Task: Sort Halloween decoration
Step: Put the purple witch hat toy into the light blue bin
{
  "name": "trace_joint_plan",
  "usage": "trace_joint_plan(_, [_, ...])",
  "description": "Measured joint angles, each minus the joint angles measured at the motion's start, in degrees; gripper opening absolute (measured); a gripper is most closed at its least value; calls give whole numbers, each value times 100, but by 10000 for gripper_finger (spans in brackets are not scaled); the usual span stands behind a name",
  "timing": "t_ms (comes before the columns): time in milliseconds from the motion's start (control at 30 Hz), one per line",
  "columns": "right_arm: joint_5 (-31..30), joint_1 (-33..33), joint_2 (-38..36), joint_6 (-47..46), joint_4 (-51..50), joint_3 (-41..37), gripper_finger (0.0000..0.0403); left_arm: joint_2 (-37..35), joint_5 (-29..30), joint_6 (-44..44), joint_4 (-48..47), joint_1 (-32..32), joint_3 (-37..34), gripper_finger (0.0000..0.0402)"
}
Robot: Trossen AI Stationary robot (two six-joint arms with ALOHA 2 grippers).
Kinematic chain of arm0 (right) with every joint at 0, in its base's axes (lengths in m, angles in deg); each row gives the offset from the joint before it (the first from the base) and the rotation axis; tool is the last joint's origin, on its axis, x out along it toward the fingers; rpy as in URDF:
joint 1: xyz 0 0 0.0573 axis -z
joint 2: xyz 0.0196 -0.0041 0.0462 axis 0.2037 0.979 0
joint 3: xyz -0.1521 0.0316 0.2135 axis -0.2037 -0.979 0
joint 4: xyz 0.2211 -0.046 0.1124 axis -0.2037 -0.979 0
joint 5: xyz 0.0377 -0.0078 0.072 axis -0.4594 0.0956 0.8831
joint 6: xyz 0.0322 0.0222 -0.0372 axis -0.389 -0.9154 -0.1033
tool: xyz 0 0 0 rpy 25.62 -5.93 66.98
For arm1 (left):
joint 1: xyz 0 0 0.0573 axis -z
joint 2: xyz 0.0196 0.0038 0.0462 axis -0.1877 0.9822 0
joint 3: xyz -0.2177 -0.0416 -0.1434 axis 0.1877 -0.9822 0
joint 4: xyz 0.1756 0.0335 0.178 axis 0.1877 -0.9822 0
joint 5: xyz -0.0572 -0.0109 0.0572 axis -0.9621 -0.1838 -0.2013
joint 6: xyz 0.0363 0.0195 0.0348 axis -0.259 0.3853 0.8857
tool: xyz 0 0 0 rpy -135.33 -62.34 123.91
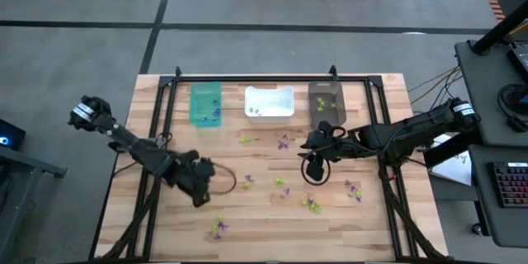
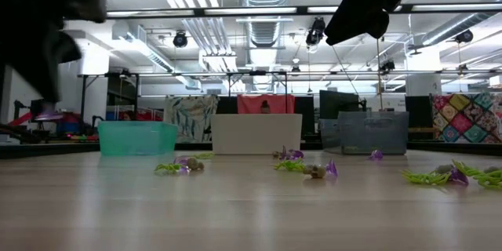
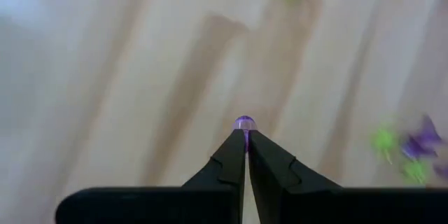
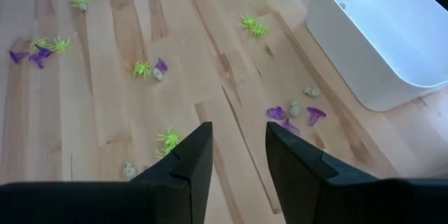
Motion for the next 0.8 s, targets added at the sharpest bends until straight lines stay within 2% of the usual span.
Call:
trace_joint_plan(167, [-2, -1, 0, 3, 0, 0, 123, -229, 98, 838, -217, -1098, 200, 0])
trace_joint_plan(333, [-2, -1, 0, 3, 0, 0, 123, -261, 110, 1924, -903, -2426, 927, 0])
trace_joint_plan(533, [-4, -2, 0, 5, 0, 0, 123, -253, 101, 3375, -1223, -4109, 1625, 0])
trace_joint_plan(800, [-7, 0, 2, 11, -2, 0, 123, -10, 90, 4256, -1247, -6358, 1718, 0])
